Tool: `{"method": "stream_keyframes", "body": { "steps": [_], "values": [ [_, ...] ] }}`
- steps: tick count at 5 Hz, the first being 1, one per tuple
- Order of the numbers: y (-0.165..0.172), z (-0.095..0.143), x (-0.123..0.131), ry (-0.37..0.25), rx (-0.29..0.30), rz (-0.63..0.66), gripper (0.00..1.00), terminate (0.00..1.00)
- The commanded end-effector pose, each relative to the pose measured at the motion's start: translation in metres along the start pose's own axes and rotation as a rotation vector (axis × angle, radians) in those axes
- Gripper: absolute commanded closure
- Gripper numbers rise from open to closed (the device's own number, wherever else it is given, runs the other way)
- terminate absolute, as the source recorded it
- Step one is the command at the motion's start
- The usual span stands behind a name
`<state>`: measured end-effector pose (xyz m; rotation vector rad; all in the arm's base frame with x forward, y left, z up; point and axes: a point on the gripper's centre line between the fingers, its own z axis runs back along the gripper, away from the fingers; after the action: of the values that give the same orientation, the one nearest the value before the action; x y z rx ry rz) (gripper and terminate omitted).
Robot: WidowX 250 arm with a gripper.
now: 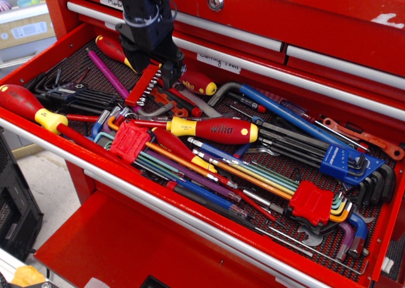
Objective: Pick up bit holder
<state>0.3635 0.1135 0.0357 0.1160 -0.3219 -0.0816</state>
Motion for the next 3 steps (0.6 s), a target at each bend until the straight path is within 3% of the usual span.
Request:
{"method": "stream_keyframes", "body": {
  "steps": [1,2,3],
  "values": [
    [0.022,-0.005,0.017,-0.038,0.011,-0.061,0.00,0.00],
    [0.026,-0.006,0.014,-0.042,0.020,-0.065,0.00,0.00],
    [0.030,-0.017,0.012,-0.037,-0.008,-0.051,0.00,0.00]
  ]
}}
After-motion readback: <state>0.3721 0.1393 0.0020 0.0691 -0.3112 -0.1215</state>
